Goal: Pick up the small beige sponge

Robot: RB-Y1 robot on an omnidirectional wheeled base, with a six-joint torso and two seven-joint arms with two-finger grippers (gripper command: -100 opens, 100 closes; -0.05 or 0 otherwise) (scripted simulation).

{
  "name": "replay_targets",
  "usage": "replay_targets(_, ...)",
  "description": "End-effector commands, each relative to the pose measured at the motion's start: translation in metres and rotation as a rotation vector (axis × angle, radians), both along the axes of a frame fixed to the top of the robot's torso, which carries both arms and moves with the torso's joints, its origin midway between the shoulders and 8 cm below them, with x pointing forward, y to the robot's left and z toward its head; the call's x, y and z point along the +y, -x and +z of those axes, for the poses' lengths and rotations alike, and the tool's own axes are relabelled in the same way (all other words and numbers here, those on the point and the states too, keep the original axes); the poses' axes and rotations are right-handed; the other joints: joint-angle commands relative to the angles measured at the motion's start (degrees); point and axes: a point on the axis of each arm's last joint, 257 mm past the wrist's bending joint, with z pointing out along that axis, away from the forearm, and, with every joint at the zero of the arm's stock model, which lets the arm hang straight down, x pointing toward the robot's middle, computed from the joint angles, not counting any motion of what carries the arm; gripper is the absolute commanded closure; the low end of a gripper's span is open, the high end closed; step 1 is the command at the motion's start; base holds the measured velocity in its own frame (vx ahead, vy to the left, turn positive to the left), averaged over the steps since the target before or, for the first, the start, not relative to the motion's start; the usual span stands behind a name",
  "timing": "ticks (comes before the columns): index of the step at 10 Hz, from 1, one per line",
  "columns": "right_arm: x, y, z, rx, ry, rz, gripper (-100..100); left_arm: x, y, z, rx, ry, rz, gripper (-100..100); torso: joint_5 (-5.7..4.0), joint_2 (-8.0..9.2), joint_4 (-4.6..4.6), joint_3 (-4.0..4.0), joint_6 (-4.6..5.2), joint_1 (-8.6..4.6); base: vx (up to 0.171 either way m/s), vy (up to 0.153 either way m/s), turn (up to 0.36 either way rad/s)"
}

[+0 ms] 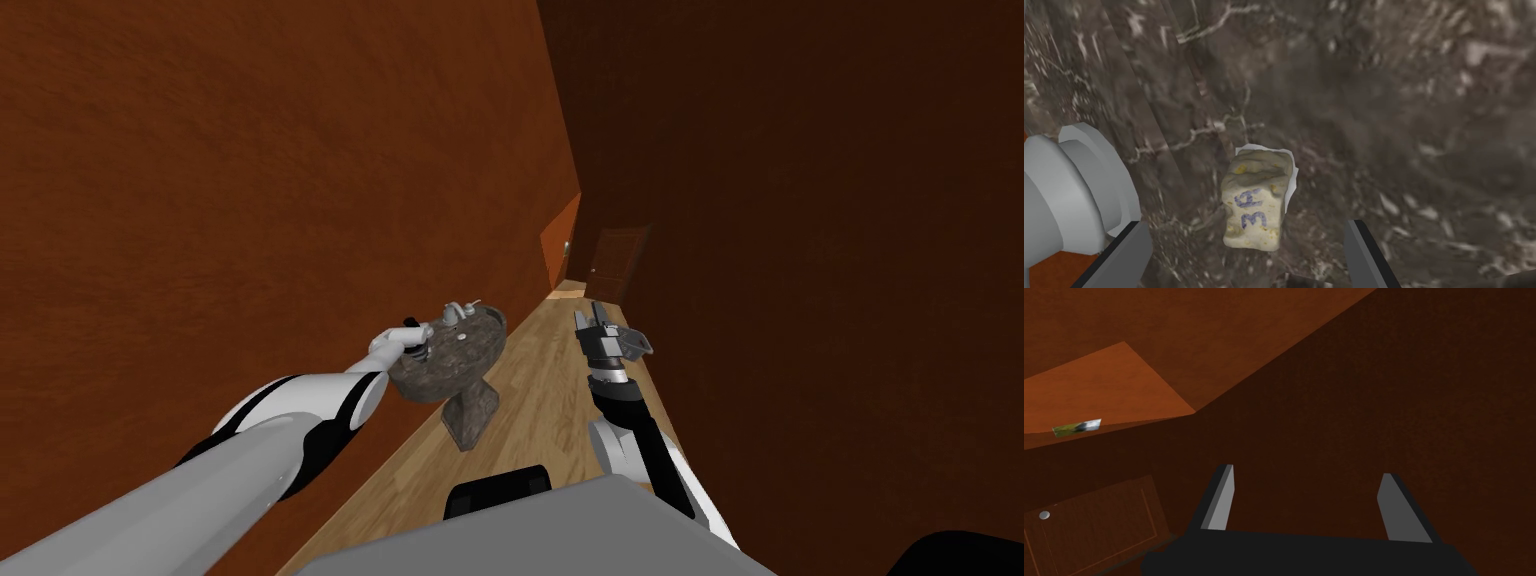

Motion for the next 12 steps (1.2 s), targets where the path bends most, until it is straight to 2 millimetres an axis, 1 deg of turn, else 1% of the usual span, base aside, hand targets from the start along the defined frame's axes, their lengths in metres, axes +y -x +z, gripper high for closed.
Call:
replay_targets(1, 0.0, 0.0, 0.0, 0.0, 0.0, 0.0, 0, 0.005, 0.003, -0.003, 0.001, 0.021, -0.007, -100, 0.0, 0.0, 0.0, 0.0, 0.0, 0.0, 0.104, -0.114, 0.2)
replay_targets(2, 0.0, 0.0, 0.0, 0.0, 0.0, 0.0, 0, 0.005, 0.003, -0.003, 0.007, 0.006, -0.031, -100, -0.01, -0.1, -0.02, -0.05, -0.04, -0.09, 0.096, -0.119, 0.106)
replay_targets(3, 0.0, 0.0, 0.0, 0.0, 0.0, 0.0, 0, 0.005, 0.003, -0.003, 0.01, -0.002, -0.044, -100, -0.03, -0.11, -0.03, -0.07, 0.02, -0.12, 0.048, -0.045, -0.016)
replay_targets(4, 0.0, 0.0, 0.0, 0.0, 0.0, 0.0, 0, 0.009, 0.006, -0.005, 0.007, 0.02, -0.043, -100, 0.01, 0.01, 0.0, 0.0, 0.03, 0.09, 0.083, -0.051, 0.163)
replay_targets(5, 0.0, 0.0, 0.0, 0.0, 0.0, 0.0, 0, 0.009, 0.006, -0.005, 0.012, 0.006, -0.066, -100, 0.03, -0.05, -0.01, -0.03, -0.04, 0.12, 0.072, -0.073, 0.132)
replay_targets(6, 0.0, 0.0, 0.0, 0.0, 0.0, 0.0, 0, 0.009, 0.006, -0.005, 0.014, 0.001, -0.075, -100, 0.02, -0.03, -0.01, -0.03, 0.01, 0.08, 0.025, -0.038, -0.001)
replay_targets(7, 0.0, 0.0, 0.0, 0.0, 0.0, 0.0, 0, 0.014, 0.009, -0.008, 0.01, 0.019, -0.078, -100, 0.03, 0.09, 0.01, 0.04, 0.03, 0.16, 0.065, -0.073, 0.213)
replay_targets(8, 0.0, 0.0, 0.0, 0.0, 0.0, 0.0, 0, 0.014, 0.009, -0.008, 0.015, 0.006, -0.1, -100, 0.02, 0.02, 0.01, 0.02, -0.05, 0.09, 0.073, -0.084, 0.107)
replay_targets(9, 0.0, 0.0, 0.0, 0.0, 0.0, 0.0, 0, 0.014, 0.009, -0.008, 0.017, 0.003, -0.105, -100, 0.01, -0.01, -0.01, -0.01, 0.02, 0.05, 0.035, -0.044, -0.031)
replay_targets(10, 0.0, 0.0, 0.0, 0.0, 0.0, 0.0, 0, 0.018, 0.011, -0.01, 0.011, 0.02, -0.108, -100, 0.03, 0.07, 0.01, 0.03, 0.04, 0.14, 0.057, -0.072, 0.191)
replay_targets(12, 0.0, 0.0, 0.0, 0.0, 0.0, 0.0, 0, 0.018, 0.011, -0.01, 0.017, 0.004, -0.135, -100, 0.01, 0.03, 0.0, 0.01, 0.03, 0.02, 0.046, -0.075, 0.054)
